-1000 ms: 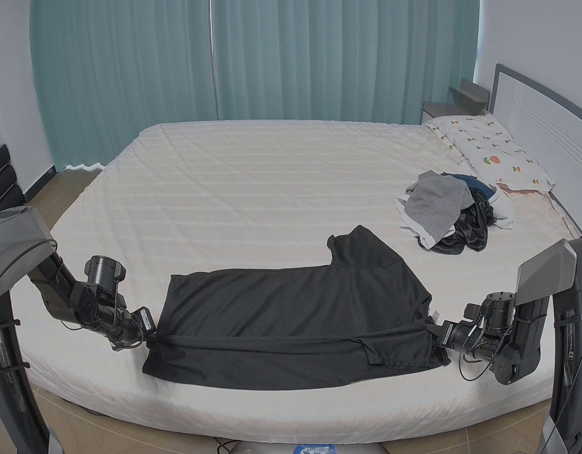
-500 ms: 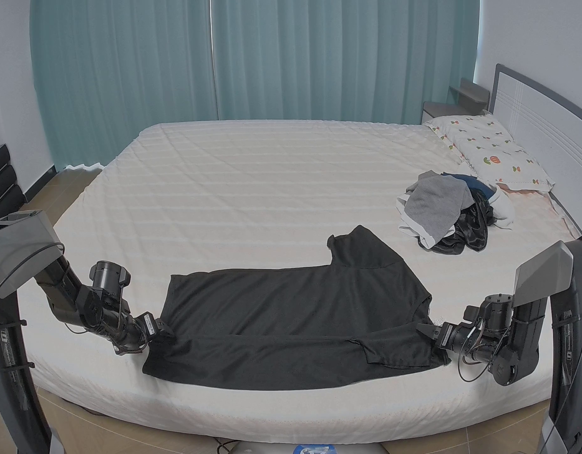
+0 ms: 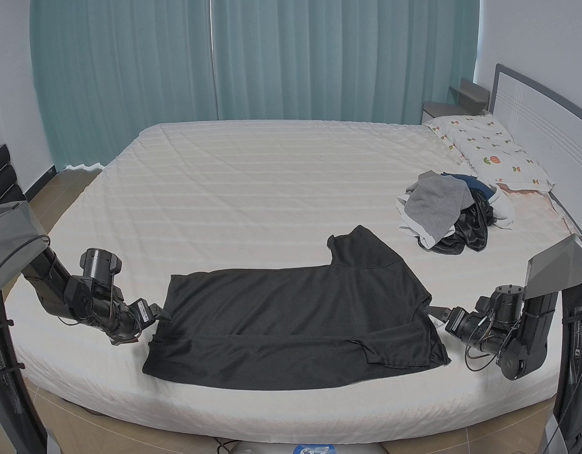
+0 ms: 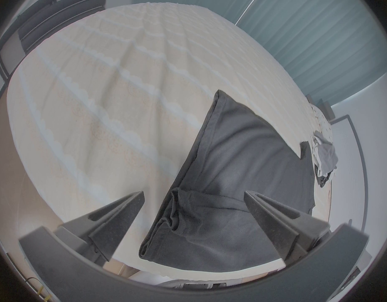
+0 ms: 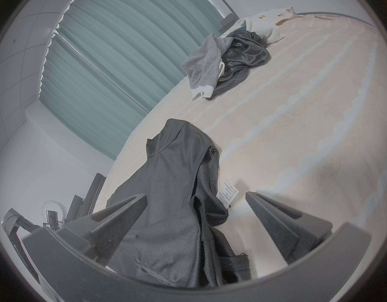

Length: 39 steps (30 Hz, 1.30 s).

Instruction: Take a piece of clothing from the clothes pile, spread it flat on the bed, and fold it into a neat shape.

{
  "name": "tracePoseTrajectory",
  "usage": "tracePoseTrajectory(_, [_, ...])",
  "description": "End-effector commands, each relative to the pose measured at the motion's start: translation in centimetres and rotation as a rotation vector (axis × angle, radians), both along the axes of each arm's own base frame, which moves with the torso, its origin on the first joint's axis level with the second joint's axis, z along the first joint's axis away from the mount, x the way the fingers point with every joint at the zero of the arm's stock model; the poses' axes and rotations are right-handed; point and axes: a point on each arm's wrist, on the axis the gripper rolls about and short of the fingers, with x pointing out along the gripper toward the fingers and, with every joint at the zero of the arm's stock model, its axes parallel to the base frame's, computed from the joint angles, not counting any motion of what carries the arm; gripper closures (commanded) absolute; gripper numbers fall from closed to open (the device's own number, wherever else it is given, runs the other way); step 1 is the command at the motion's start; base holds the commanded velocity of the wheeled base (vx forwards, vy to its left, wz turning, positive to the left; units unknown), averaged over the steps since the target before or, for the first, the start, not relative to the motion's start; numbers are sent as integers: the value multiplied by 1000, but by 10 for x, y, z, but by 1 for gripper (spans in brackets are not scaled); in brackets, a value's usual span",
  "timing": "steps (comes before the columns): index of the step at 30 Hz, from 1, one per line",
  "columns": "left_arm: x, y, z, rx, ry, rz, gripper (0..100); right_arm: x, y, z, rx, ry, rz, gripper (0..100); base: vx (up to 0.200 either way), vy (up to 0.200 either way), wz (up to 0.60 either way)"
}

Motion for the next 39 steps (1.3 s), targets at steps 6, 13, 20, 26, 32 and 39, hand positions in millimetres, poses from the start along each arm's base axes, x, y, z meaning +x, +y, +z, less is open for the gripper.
tracePoseTrajectory(6, [3,1,12,-4,-41,15,0,1,-1,4,2,-20,-2,0,67,0,0])
tracePoseTrajectory(13, [2,1,10,-13,-36,16,0,1,0,3,-1,-18,-1,0,114,0,0])
tracePoseTrajectory(20, [4,3,9,-15,-34,21,0,1,1,3,-1,-16,2,0,0,0,0])
tracePoseTrajectory(26, [12,5,15,-49,-68,79,0,1,1,3,-1,-16,4,0,0,0,0])
tracePoseTrajectory(32, [35,4,17,-107,-117,157,0,1,3,3,-1,-17,12,0,0,0,0])
tracePoseTrajectory(39, [62,4,12,-116,-157,154,0,1,5,2,2,-14,15,0,0,0,0])
